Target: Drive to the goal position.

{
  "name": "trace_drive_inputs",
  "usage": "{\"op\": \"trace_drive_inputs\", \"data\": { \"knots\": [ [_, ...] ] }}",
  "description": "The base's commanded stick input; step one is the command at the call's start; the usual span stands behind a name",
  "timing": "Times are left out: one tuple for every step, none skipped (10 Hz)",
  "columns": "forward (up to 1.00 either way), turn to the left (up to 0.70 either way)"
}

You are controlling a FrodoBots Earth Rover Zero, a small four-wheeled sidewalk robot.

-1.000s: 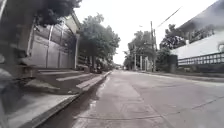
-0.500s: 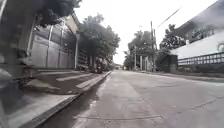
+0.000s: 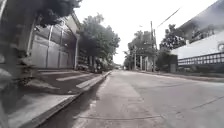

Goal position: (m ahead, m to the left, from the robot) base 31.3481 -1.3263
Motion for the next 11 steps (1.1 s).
{"op": "trace_drive_inputs", "data": {
  "knots": [
    [0.04, 0.0],
    [0.04, 0.0],
    [0.04, 0.0],
    [0.04, 0.0],
    [0.04, 0.0],
    [0.04, 0.0],
    [0.04, 0.0],
    [0.04, 0.0],
    [0.04, 0.0],
    [0.04, 0.0],
    [0.04, 0.0]
  ]
}}
